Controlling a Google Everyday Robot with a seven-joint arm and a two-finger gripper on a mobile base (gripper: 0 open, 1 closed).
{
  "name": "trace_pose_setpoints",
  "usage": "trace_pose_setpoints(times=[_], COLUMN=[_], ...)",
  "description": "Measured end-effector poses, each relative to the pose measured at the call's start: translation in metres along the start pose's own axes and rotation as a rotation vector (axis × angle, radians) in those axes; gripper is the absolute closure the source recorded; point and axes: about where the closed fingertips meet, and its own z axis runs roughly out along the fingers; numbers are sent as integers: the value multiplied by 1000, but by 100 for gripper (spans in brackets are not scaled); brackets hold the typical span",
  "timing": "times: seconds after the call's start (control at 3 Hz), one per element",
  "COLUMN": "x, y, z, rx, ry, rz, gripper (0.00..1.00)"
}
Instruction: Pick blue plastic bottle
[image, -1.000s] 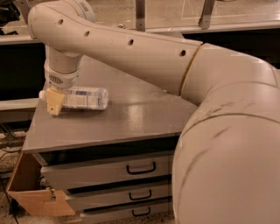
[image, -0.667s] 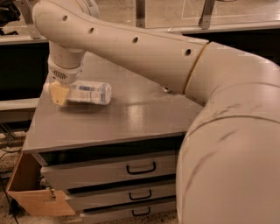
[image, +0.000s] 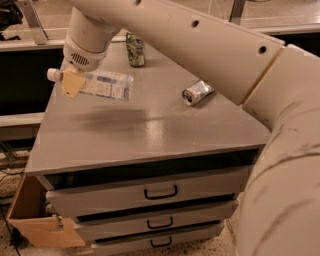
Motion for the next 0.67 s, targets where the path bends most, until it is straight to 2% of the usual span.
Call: trace_pose_setpoints(times=[0.33, 0.67], x=[-2, -3], y=[-10, -7], z=[-40, -48], rx=[-26, -47], ry=[-139, -173], rz=[-15, -12], gripper=[100, 100])
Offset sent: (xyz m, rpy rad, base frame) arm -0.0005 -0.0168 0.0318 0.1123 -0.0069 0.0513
